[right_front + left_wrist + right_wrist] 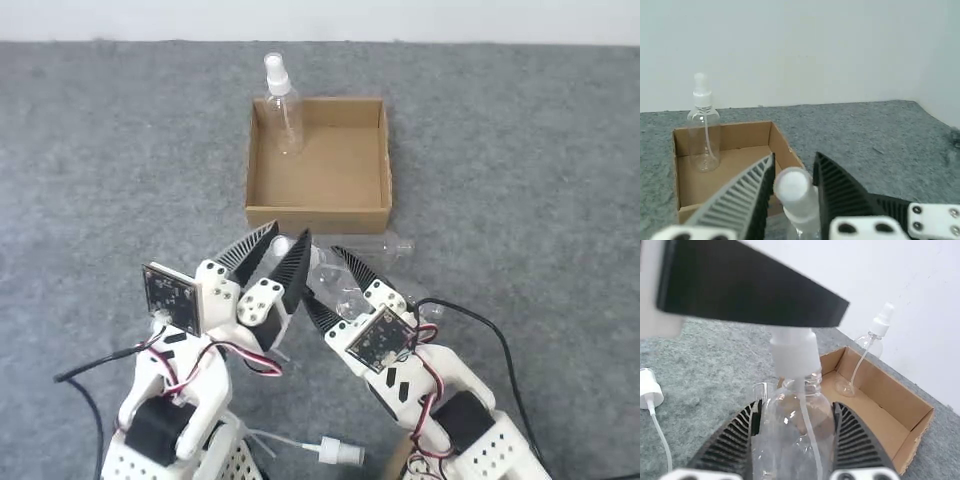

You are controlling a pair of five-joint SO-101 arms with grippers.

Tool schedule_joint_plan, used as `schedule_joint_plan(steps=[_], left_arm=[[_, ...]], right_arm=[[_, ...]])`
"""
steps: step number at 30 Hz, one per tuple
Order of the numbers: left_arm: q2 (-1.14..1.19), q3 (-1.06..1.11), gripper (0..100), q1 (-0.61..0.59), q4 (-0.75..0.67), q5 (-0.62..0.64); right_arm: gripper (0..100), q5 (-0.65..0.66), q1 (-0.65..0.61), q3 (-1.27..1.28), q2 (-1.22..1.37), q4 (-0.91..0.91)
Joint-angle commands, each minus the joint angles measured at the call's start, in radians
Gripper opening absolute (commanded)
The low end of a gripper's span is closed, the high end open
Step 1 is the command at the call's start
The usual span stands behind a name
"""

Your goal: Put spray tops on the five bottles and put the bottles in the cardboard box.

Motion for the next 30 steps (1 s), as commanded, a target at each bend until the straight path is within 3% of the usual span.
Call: schedule_joint_plan(steps=[1, 5, 17, 25, 30], left_arm=[[-0.017, -0.041, 3, 0.069, -0.002, -0.02], [-0.017, -0.016, 3, 0.149, -0.012, -0.086], [-0.017, -0.001, 7, 0.144, -0.035, -0.109], [-0.017, -0.035, 13, 0.031, -0.025, -0.095], [-0.017, -0.133, 18, -0.041, 0.08, 0.029]], right_arm=[[0.7, 0.02, -0.01, 0.023, -0.019, -0.001], [0.7, 0.02, -0.01, 0.023, -0.018, 0.002], [0.7, 0.02, -0.007, 0.021, -0.018, 0.021], [0.7, 0.02, -0.005, 0.023, -0.018, 0.021], [0.7, 0.02, -0.005, 0.023, -0.018, 0.021]])
